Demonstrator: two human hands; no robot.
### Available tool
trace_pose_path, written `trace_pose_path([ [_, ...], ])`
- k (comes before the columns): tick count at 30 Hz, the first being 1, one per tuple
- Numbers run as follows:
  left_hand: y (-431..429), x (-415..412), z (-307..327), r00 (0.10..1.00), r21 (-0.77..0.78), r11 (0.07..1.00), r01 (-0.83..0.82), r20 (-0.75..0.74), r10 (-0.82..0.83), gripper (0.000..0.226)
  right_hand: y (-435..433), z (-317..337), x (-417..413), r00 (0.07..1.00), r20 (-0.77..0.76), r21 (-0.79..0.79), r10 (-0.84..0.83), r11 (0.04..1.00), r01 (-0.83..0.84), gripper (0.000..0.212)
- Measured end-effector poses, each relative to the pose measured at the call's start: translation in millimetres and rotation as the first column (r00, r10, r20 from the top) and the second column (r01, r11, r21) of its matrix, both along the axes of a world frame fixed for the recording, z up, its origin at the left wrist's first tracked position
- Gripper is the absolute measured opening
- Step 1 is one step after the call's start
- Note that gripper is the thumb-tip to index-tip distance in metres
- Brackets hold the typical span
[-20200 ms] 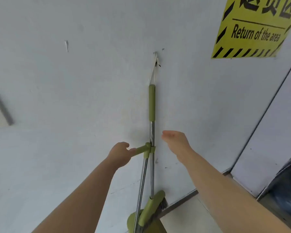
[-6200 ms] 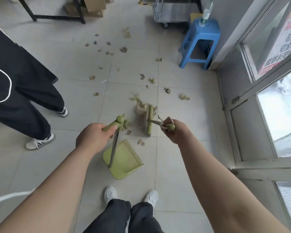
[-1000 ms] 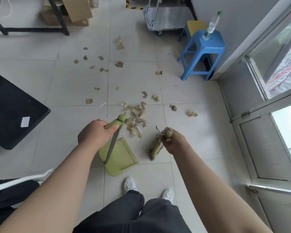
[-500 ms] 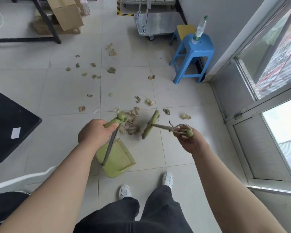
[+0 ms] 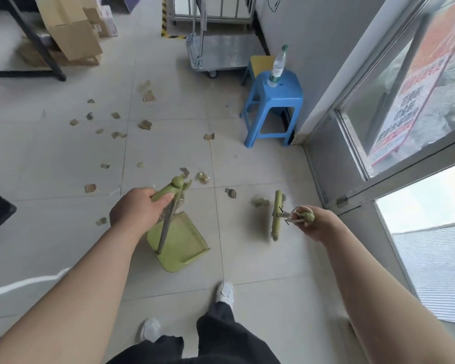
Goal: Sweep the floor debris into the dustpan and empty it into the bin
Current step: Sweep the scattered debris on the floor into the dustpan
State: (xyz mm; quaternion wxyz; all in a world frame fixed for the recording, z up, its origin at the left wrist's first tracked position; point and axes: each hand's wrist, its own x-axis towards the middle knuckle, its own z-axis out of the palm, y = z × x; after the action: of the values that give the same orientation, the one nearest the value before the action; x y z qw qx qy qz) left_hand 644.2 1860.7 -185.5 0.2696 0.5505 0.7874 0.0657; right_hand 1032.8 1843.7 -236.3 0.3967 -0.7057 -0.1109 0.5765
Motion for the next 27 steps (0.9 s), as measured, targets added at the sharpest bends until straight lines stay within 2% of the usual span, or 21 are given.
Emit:
trace_pose_path([
  [3,15.6,22.7,-3.0,0.999,0.007,0.999,-0.036,0.0,0.036,0.046,27.0,-6.1,26.8,0.991,-0.023,-0.151,-0.131,0.98,0.126,0.013],
  [6,25.9,36.8,-6.1,0.997,0.014,0.997,-0.077,0.001,0.077,0.045,53.7,-10.2,34.0,1.0,0.023,-0.19,-0.02,0.981,0.024,0.013],
  [8,30.4,42.5,-6.4,0.996,0.015,0.995,-0.094,0.001,0.094,0.045,69.3,-15.9,28.1,1.0,-0.018,-0.192,-0.002,0.981,-0.001,0.015],
  [12,37.0,49.7,-5.4,0.992,0.018,0.992,-0.125,0.004,0.125,0.047,100.7,-24.1,-2.1,0.986,-0.071,-0.17,0.152,0.972,-0.162,0.012],
  [16,40.8,51.0,-5.2,0.987,0.028,0.986,-0.161,-0.002,0.162,0.041,122.0,-22.7,-38.0,0.935,-0.117,-0.167,0.334,0.922,-0.35,0.013],
  [19,45.1,49.7,-3.6,0.982,0.029,0.982,-0.186,-0.015,0.186,0.039,131.6,-18.1,-58.0,0.886,-0.088,-0.175,0.455,0.869,-0.464,0.011],
  [23,53.5,45.8,0.1,0.971,0.058,0.972,-0.228,-0.06,0.232,0.053,142.1,-15.0,-64.1,0.876,-0.174,-0.128,0.451,0.871,-0.474,0.014],
  [27,65.6,42.4,3.1,0.968,0.077,0.966,-0.245,-0.032,0.248,0.051,147.8,-6.6,-51.2,0.924,-0.274,-0.079,0.266,0.951,-0.297,0.019],
])
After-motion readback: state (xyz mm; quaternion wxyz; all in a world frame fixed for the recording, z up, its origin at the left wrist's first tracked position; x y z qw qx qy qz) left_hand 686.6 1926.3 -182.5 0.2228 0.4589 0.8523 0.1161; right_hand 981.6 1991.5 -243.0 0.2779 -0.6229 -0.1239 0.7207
